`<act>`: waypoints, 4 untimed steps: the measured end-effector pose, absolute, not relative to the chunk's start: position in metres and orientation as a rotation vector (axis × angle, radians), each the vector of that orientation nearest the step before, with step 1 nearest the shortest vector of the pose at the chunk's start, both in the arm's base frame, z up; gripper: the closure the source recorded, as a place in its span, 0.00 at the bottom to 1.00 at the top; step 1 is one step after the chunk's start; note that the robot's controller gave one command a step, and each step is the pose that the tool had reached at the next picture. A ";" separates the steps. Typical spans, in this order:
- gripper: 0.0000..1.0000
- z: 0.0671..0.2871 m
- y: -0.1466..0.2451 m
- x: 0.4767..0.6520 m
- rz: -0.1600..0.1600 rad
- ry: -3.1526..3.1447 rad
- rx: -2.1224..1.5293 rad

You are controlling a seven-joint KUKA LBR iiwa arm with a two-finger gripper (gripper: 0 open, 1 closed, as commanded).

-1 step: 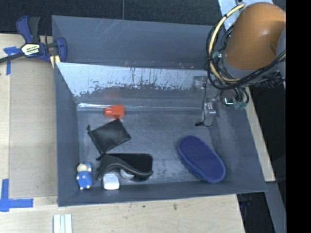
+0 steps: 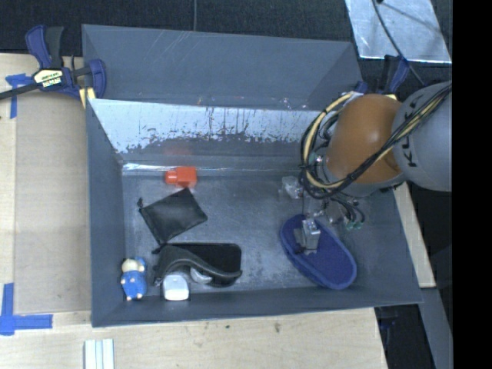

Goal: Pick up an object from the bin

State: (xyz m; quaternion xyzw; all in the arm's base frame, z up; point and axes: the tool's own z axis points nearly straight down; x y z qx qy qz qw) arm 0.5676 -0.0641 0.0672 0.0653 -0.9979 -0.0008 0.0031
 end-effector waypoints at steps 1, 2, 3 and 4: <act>0.00 0.102 -0.072 0.625 0.001 -3.139 -0.269; 0.00 0.116 -0.064 0.555 0.000 -3.101 -0.505; 0.00 0.071 -0.079 0.540 -0.004 -3.054 -0.739; 0.00 0.072 -0.116 0.505 -0.004 -3.035 -0.842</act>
Offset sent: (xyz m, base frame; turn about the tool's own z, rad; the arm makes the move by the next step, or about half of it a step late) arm 0.0552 -0.0071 0.0328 0.3005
